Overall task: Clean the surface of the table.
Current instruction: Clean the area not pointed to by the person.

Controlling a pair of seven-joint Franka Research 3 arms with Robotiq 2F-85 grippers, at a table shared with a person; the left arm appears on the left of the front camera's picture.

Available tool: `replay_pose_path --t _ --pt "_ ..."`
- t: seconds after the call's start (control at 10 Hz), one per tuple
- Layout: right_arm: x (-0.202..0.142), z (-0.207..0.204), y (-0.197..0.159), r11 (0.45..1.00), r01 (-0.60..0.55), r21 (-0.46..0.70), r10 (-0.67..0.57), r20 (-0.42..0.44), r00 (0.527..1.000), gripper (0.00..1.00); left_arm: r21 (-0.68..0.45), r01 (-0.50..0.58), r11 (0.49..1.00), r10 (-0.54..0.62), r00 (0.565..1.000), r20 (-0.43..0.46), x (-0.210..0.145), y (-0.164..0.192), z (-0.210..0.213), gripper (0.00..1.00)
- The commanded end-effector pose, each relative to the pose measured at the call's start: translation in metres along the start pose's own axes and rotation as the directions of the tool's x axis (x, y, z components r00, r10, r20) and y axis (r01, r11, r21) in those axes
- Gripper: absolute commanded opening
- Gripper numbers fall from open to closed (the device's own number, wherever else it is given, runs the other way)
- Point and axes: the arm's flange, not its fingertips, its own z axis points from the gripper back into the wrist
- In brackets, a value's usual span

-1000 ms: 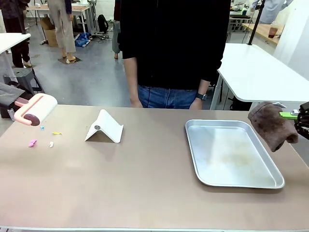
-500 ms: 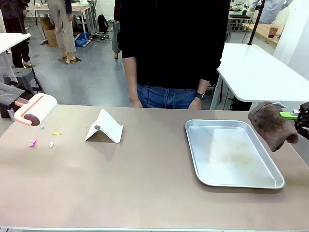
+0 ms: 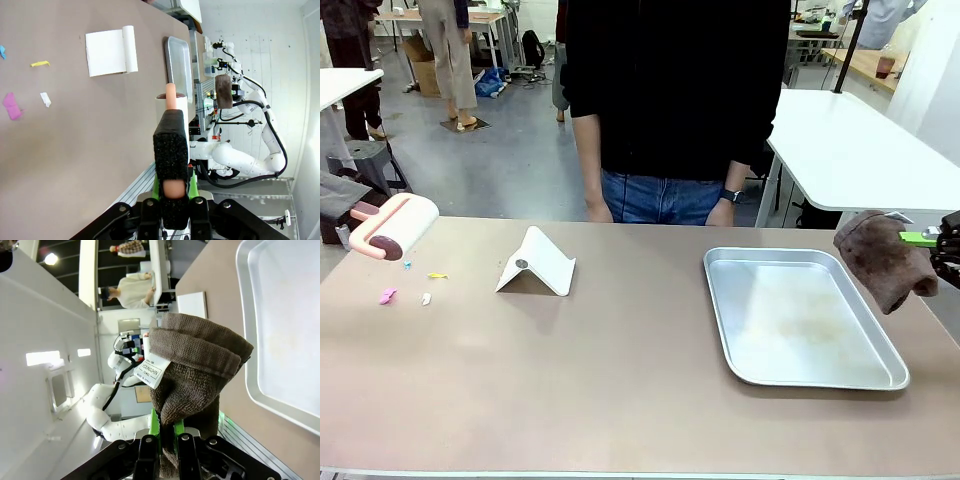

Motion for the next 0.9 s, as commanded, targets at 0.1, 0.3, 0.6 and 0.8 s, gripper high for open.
replay_pose_path --t 0.1,0.3,0.6,0.8 --pt "-0.001 0.003 0.001 1.0 -0.014 0.002 0.014 -0.01 1.0 0.12 -0.008 0.014 1.0 -0.014 1.0 -0.009 -0.003 -0.002 0.002 0.05" --pt "-0.001 0.003 0.001 1.0 -0.014 0.002 0.014 -0.01 1.0 0.12 -0.008 0.014 1.0 -0.014 1.0 -0.009 -0.003 -0.002 0.002 0.05" --pt "-0.001 0.003 0.001 1.0 -0.014 0.002 0.014 -0.01 1.0 0.12 0.086 0.015 0.996 -0.017 1.0 0.021 0.003 -0.002 -0.001 0.21" --pt "-0.001 0.003 0.001 1.0 -0.014 0.002 0.014 -0.01 1.0 0.12 0.188 0.031 0.982 -0.038 0.999 0.034 -0.002 0.006 0.01 0.21"
